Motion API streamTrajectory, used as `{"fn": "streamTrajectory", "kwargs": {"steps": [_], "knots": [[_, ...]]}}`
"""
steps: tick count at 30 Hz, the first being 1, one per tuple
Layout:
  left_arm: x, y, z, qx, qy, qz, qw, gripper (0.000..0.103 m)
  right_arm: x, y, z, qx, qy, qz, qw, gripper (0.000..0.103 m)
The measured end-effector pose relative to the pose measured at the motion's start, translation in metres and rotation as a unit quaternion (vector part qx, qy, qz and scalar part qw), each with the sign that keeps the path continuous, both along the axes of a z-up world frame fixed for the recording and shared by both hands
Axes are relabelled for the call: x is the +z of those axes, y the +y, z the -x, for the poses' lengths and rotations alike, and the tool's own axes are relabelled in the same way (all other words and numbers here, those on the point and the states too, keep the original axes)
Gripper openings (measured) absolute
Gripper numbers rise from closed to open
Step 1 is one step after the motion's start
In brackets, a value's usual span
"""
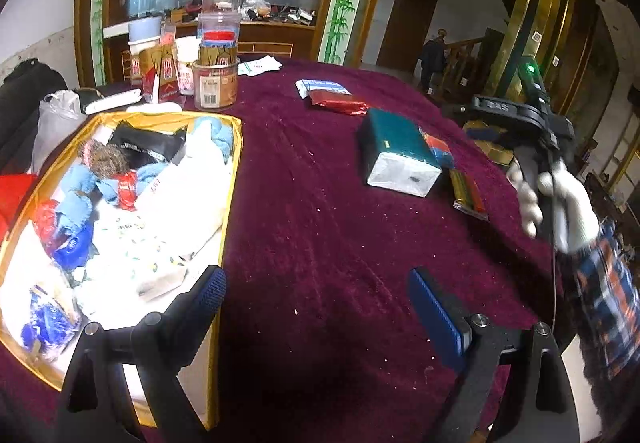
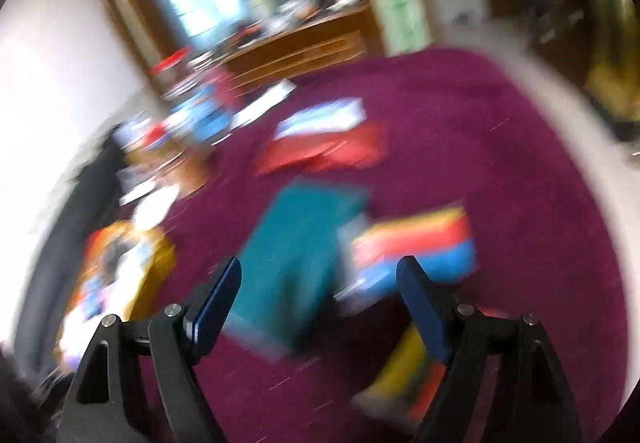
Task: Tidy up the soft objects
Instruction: 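Grasp the green-yellow-red striped packet with the right gripper and lift it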
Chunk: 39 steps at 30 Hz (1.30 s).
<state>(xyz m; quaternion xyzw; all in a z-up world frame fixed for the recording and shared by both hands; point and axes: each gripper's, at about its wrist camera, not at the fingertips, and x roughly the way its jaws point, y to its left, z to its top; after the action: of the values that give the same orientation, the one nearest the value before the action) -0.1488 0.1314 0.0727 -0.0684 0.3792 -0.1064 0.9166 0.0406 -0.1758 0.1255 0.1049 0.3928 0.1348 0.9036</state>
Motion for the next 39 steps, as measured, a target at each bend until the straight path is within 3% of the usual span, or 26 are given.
{"fn": "streamTrajectory", "kwargs": {"steps": [1, 4, 5, 7, 9, 13, 17, 20, 22, 25, 28, 34, 36, 38, 39], "knots": [[-0.002, 0.0, -0.002, -0.002, 0.003, 0.002, 1.0, 0.094, -0.001, -0.005, -0.015, -0.036, 0.001, 0.046, 0.998, 0.079], [-0.003, -0.002, -0.003, -0.006, 0.007, 0.002, 1.0, 0.094, -0.019, -0.004, -0.054, -0.069, 0.033, 0.124, 0.989, 0.073], [-0.002, -0.003, -0.003, -0.007, 0.006, 0.001, 1.0, 0.094, -0.028, -0.003, -0.066, -0.069, 0.053, 0.132, 0.987, 0.07], [0.0, -0.002, -0.001, -0.005, 0.003, 0.0, 1.0, 0.094, -0.045, -0.002, -0.083, -0.061, 0.097, 0.138, 0.984, 0.052], [0.001, 0.0, -0.001, -0.004, 0.003, 0.0, 1.0, 0.094, -0.062, 0.0, -0.087, -0.031, 0.145, 0.117, 0.982, 0.048], [-0.002, 0.003, -0.004, -0.002, 0.007, 0.001, 1.0, 0.094, -0.066, 0.01, -0.058, 0.03, 0.149, 0.143, 0.978, 0.048], [-0.005, -0.008, -0.006, -0.019, 0.013, 0.009, 0.9997, 0.094, -0.062, 0.026, -0.005, 0.118, 0.152, 0.119, 0.974, 0.049], [-0.004, -0.024, -0.002, -0.042, 0.012, 0.008, 0.999, 0.094, -0.062, 0.048, 0.046, 0.219, 0.148, 0.094, 0.96, 0.049], [-0.003, -0.031, 0.002, -0.052, 0.009, 0.002, 0.9986, 0.094, -0.05, 0.051, 0.075, 0.252, 0.128, 0.088, 0.955, 0.05], [-0.004, -0.039, 0.005, -0.061, 0.013, 0.003, 0.998, 0.094, -0.026, 0.022, 0.102, 0.204, 0.09, 0.071, 0.972, 0.062], [-0.009, -0.047, 0.002, -0.066, 0.027, 0.011, 0.9974, 0.094, -0.017, -0.018, 0.122, 0.111, 0.073, 0.088, 0.987, 0.064], [-0.019, -0.083, -0.005, -0.084, 0.053, 0.022, 0.9949, 0.094, -0.06, -0.043, 0.124, 0.048, 0.136, 0.067, 0.987, 0.065], [-0.018, -0.094, -0.002, -0.09, 0.047, 0.013, 0.9948, 0.094, -0.064, -0.03, 0.126, 0.042, 0.115, 0.1, 0.987, 0.065], [-0.015, -0.104, 0.0, -0.092, 0.039, -0.003, 0.995, 0.094, -0.066, -0.018, 0.123, 0.048, 0.105, 0.142, 0.983, 0.056], [-0.014, -0.108, -0.001, -0.093, 0.035, -0.01, 0.995, 0.094, -0.065, -0.014, 0.123, 0.047, 0.097, 0.159, 0.981, 0.046]]}}
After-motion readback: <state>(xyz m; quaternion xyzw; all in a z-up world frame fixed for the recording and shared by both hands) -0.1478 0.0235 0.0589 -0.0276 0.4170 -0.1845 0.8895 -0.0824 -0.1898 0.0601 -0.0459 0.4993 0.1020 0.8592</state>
